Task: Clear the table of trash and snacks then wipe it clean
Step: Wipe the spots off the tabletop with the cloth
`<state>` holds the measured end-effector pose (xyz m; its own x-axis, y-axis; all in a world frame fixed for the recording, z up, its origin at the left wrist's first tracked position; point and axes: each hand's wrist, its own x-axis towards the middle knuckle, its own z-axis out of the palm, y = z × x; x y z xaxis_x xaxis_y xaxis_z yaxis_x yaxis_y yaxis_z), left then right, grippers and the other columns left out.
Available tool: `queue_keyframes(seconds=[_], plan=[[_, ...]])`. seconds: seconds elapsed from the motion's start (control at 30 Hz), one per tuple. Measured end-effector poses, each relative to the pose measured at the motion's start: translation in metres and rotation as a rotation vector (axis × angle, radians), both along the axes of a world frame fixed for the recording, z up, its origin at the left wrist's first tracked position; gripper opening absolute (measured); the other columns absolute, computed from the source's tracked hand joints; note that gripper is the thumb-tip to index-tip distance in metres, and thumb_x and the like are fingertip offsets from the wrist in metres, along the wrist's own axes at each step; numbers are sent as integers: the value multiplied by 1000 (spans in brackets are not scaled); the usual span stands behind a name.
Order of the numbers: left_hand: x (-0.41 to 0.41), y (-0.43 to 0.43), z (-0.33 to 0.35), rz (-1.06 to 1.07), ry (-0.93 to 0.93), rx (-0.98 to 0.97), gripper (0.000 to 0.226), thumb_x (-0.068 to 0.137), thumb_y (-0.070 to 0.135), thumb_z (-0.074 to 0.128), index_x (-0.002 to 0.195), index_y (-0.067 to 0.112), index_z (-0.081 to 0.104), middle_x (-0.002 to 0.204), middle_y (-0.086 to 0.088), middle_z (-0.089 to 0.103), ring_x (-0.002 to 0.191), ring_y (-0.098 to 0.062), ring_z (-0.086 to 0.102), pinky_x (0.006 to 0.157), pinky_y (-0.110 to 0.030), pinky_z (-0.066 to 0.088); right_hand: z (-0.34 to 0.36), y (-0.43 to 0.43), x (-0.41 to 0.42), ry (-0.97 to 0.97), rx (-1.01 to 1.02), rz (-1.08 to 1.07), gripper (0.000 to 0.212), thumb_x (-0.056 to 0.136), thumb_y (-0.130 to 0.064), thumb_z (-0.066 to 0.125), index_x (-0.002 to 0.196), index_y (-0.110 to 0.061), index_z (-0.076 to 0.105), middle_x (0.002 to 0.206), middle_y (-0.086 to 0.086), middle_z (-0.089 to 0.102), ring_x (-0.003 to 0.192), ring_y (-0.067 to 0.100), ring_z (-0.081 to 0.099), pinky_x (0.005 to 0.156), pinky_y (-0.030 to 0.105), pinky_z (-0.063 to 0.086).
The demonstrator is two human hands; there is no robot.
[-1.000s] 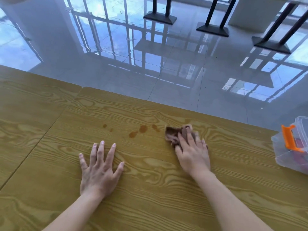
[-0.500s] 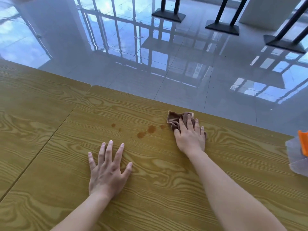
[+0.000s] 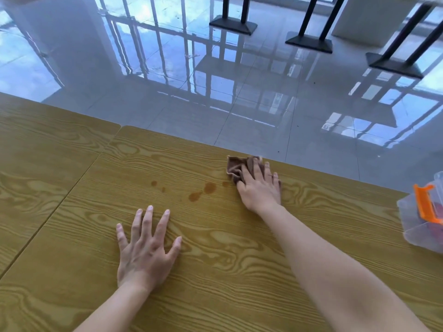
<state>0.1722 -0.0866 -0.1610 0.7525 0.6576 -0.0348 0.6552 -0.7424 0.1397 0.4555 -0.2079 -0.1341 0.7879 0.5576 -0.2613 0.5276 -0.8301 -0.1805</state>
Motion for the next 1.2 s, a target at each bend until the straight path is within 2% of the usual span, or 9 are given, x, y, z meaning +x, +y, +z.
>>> queue_keyframes(seconds=[0.1,0.2,0.3,0.47,0.73,0.9,0.97,1.1,1.2], plan=[[-2,0,-2,2,-3,1,74,86,71,24,150,34,27,160,-6,20,149,-24,8,116,-62,3,4,-8,-14,-6,-9,202,54,98,-55,16,150,-55,1,161,-15,-22,148,20,-24,119,51,-13],[-2,-1,-4,3,7,3,75,86,72,25,150,34,28,160,-6,21,149,-24,10,115,-63,4,2,-69,-53,-54,40,323,54,99,-54,15,151,-52,2,160,-19,-22,147,14,-26,119,46,-13],[-2,1,-5,-3,25,5,74,86,71,26,150,33,28,158,-8,25,148,-26,13,114,-65,7,1,-87,-51,-64,-4,244,56,99,-57,16,153,-48,2,160,-19,-21,148,14,-24,121,44,-11],[-2,2,-7,-1,9,22,75,85,71,27,151,35,27,159,-6,23,149,-23,11,115,-63,6,2,-12,-9,8,-23,-9,58,99,-54,14,154,-43,1,163,-8,-20,149,25,-21,119,52,-10],[2,3,-8,2,3,20,74,85,71,29,149,34,32,158,-7,26,148,-26,16,114,-65,7,1,-92,-97,-66,118,494,55,99,-57,26,151,-52,11,163,-18,-10,150,18,-16,118,48,-11],[0,1,-8,-7,19,28,75,86,71,28,150,33,29,159,-6,24,148,-25,14,114,-65,8,2,-11,-18,-30,35,81,59,97,-57,15,154,-45,2,162,-13,-20,150,22,-18,120,49,-10],[2,1,-5,0,19,32,74,86,71,27,150,34,29,159,-6,24,148,-25,13,115,-64,8,1,22,-9,10,7,28,58,98,-54,14,154,-44,1,163,-9,-18,149,26,-19,119,52,-10],[-1,-2,-2,-3,28,19,73,87,70,30,150,34,28,160,-6,22,149,-25,12,115,-63,8,0,-14,-71,-19,64,386,56,100,-53,17,153,-46,2,162,-15,-18,148,19,-23,120,48,-11],[-1,-2,-1,-6,14,21,73,87,69,33,150,33,29,159,-7,23,149,-26,13,115,-64,7,-4,-86,-111,-155,96,419,60,99,-51,26,155,-39,10,164,-14,-11,151,18,-12,119,46,1]])
